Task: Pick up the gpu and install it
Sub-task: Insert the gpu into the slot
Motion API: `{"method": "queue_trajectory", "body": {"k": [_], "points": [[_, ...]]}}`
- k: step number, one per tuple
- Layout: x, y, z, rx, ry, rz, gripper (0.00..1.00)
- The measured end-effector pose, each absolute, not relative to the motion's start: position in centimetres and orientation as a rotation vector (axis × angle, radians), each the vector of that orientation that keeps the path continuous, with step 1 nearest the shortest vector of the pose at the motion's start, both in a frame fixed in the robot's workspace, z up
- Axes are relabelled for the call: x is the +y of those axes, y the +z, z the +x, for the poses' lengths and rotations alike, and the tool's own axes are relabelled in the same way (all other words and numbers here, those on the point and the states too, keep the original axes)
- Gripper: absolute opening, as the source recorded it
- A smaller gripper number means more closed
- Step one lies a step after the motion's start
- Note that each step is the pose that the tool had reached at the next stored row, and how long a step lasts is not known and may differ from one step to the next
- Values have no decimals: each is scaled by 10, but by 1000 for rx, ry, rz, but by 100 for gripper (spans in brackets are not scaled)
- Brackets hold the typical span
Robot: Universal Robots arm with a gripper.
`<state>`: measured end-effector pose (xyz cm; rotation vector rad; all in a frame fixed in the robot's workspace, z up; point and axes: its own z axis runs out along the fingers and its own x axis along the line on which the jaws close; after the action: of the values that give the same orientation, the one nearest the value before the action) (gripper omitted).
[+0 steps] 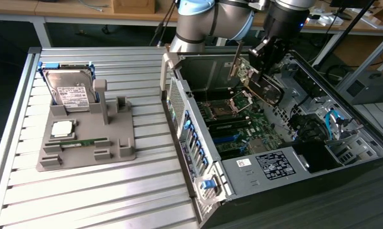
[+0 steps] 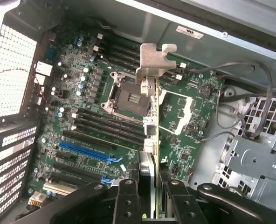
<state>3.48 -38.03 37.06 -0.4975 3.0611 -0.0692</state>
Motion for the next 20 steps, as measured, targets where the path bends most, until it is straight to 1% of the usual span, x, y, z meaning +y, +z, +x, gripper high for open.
{"method": "queue_trajectory", "body": {"k": [20], "points": [[-380,371,35,3032,-66,-640,27]]}}
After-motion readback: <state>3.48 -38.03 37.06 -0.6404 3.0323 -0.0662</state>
